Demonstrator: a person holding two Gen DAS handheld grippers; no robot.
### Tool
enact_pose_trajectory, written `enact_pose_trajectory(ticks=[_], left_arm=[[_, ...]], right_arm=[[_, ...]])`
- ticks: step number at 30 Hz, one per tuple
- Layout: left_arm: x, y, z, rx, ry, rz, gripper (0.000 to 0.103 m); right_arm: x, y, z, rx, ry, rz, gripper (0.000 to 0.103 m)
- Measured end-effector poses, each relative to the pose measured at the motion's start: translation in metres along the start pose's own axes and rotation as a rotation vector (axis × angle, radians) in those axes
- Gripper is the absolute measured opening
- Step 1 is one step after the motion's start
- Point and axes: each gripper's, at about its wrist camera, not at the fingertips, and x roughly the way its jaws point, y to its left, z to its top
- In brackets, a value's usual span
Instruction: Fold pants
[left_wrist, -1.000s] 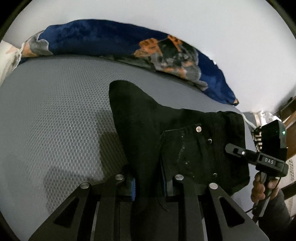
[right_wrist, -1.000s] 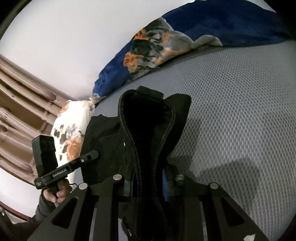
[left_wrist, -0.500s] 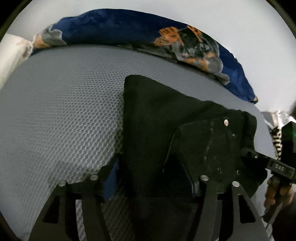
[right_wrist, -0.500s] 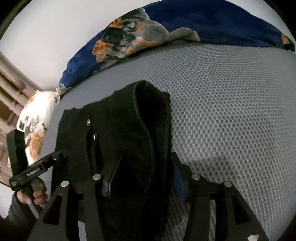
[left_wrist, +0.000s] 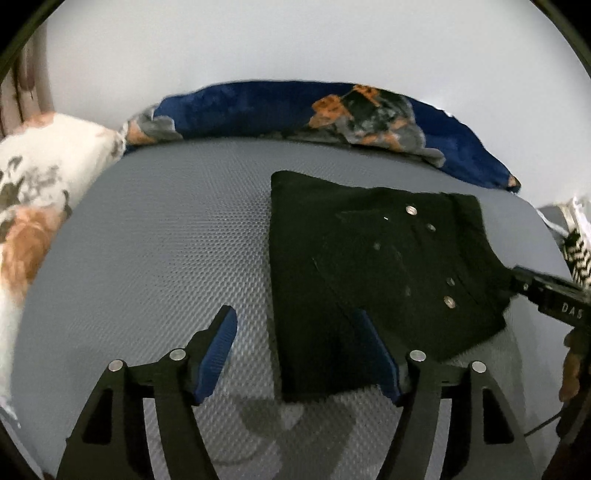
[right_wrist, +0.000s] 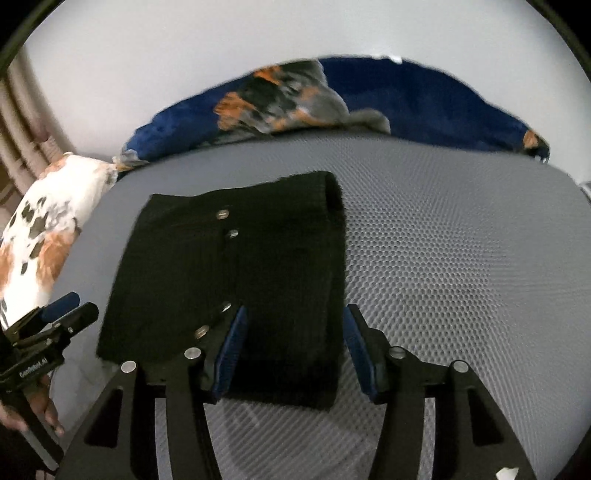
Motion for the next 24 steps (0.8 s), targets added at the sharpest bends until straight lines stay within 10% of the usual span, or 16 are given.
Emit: enact_pose_trajectory(ticks=[24], left_arm=[[-0.065, 0.004, -0.067, -0.001, -0.019, 0.112, 0.072]], right_arm=[[-0.074, 0.082, -0.075, -0.151, -0.205, -0.068, 0.072]])
